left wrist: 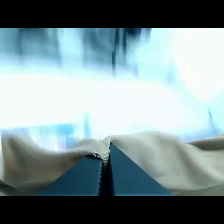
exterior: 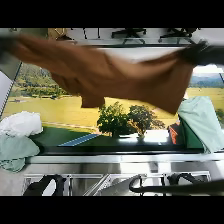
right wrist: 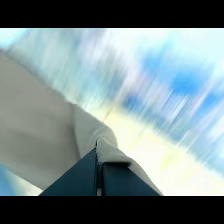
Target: Fold the shirts.
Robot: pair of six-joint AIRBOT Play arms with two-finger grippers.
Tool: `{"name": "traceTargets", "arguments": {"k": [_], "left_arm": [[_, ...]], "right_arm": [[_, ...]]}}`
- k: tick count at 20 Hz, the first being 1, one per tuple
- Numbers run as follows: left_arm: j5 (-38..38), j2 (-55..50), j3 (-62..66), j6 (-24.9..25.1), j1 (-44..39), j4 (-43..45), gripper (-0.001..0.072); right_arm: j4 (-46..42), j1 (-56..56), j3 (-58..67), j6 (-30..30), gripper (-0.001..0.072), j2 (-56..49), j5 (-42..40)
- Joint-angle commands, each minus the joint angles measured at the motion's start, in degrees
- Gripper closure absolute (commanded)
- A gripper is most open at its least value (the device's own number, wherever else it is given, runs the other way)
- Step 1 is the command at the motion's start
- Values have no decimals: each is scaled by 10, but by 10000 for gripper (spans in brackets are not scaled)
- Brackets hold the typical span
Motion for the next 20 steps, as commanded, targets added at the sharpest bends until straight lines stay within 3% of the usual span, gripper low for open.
{"name": "traceTargets", "arguments": {"k": [1, 3, 6, 10, 12, 14, 16, 20], "left_arm": [[-19, 72, 205, -5, 92, 3, 693], [-57, 68, 296, -17, 150, 3, 693], [-64, 67, 334, -30, 152, 5, 693], [-88, 63, 232, -10, 86, 27, 693], [-102, 33, 140, 5, 46, 21, 693], [-100, -24, 54, 30, -9, 19, 693], [-98, -110, -11, 62, -51, 35, 693], [-68, -348, -50, 73, -78, 63, 692]], "right_arm": [[-12, -50, 121, 2, 693, 106, -52], [-32, -66, 160, 3, 693, 143, -65], [-60, -68, 181, 3, 693, 171, -74], [-49, -84, 163, 18, 693, 122, -16], [33, -96, 106, 10, 693, 68, 28], [92, -89, 14, -8, 692, 6, 49], [91, -62, -97, -31, 692, -55, 22], [61, 1, -266, -78, 692, -208, -117]]}}
